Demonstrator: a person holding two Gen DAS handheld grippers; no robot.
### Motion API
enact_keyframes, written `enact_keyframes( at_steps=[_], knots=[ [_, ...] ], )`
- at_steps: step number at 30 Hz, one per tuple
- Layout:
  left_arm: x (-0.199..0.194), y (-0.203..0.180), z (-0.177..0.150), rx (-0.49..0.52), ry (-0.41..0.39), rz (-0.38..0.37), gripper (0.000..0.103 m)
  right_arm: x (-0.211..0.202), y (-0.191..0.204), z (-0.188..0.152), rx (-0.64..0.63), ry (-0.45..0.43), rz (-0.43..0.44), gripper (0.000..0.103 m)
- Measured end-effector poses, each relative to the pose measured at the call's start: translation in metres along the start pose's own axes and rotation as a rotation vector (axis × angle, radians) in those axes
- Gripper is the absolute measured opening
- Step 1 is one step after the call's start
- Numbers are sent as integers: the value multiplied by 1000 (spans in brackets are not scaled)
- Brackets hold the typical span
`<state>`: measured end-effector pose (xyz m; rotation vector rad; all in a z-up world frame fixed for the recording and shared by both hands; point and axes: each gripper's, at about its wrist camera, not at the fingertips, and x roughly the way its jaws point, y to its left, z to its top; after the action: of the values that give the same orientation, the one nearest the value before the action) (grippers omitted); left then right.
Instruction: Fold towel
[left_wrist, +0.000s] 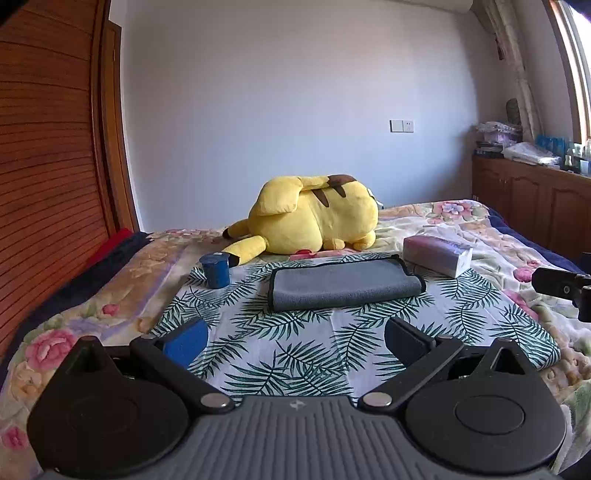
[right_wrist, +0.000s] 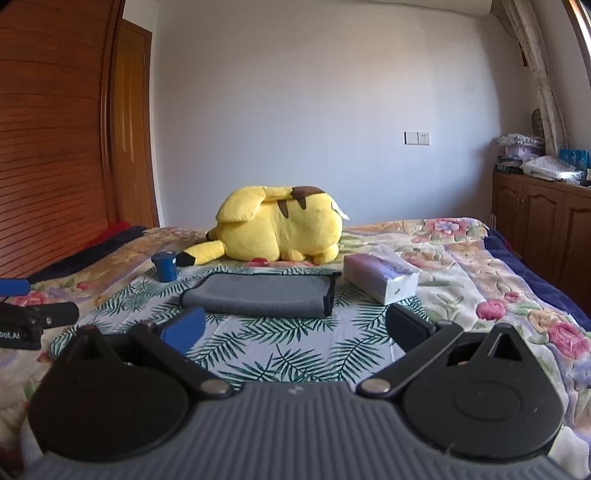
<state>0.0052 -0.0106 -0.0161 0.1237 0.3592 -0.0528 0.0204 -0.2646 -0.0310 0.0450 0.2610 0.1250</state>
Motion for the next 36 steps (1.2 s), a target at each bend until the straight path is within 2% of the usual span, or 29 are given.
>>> enact_keyframes(
  at_steps=[36],
  knots=[
    [0, -1, -1, 4, -4, 7, 103, -1, -2, -1, 3, -11, -17, 103]
  ],
)
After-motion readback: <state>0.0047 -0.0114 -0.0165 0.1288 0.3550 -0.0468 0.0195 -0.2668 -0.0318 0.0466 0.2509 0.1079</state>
